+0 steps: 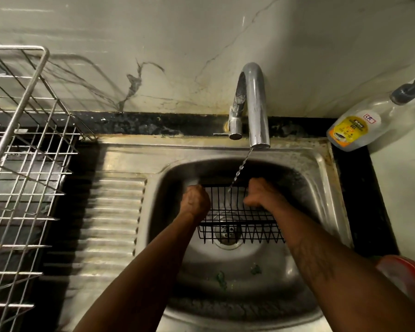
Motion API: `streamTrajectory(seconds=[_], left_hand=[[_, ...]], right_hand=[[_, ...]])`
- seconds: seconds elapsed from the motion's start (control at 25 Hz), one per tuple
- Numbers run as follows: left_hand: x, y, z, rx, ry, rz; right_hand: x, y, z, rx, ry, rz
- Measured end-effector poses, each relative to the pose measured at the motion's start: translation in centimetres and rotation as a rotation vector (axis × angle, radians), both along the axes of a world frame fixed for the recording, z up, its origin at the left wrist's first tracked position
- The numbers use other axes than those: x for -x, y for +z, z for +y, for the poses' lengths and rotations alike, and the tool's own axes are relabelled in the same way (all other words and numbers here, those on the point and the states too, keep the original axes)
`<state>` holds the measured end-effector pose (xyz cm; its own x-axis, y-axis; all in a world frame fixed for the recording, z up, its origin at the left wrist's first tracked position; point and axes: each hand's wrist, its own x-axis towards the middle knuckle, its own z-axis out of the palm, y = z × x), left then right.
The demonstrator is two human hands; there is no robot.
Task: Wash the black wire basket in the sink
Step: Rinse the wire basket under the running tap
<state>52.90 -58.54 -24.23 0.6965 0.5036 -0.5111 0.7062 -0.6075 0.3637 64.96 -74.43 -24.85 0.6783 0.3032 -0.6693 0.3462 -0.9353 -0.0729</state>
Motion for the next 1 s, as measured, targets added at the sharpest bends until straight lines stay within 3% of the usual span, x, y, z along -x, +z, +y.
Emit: streamTrajectory(seconds=[0.08, 0.24, 0.48, 0.6, 0.72, 0.84, 1.0], left_hand=[[-0.3, 0.0, -0.6, 0.008, -0.036, -0.012], [0.3, -0.3, -0.5, 0.024, -0.099, -0.020], [0.9, -0.2, 0.8, -0.024, 0.061, -0.023], [0.7, 0.2, 0.3, -0.024, 0.033, -0.025], [0.4, 0.0, 0.0, -0.010, -0.012, -0.023], [0.8, -0.2, 0.4, -0.022, -0.053, -0.013], [1.1, -0.5, 0.7, -0.041, -0.005, -0.022]], right_hand=[[1.2, -0.2, 3.8, -0.105, 0.137, 0.038], [3.2, -1.0, 7.8, -0.376, 0.014, 0.281], [-1.1, -1.2, -1.3, -0.221, -0.258, 0.199], [-0.4, -0.8, 0.7, -0.158, -0.106, 0.109], [3.1, -0.8, 6.5, -0.294, 0.063, 0.144], [3.8, -0.9, 8.3, -0.455, -0.073, 0.292], [1.7, -1.1, 2.0, -0.329, -0.227, 0.300]])
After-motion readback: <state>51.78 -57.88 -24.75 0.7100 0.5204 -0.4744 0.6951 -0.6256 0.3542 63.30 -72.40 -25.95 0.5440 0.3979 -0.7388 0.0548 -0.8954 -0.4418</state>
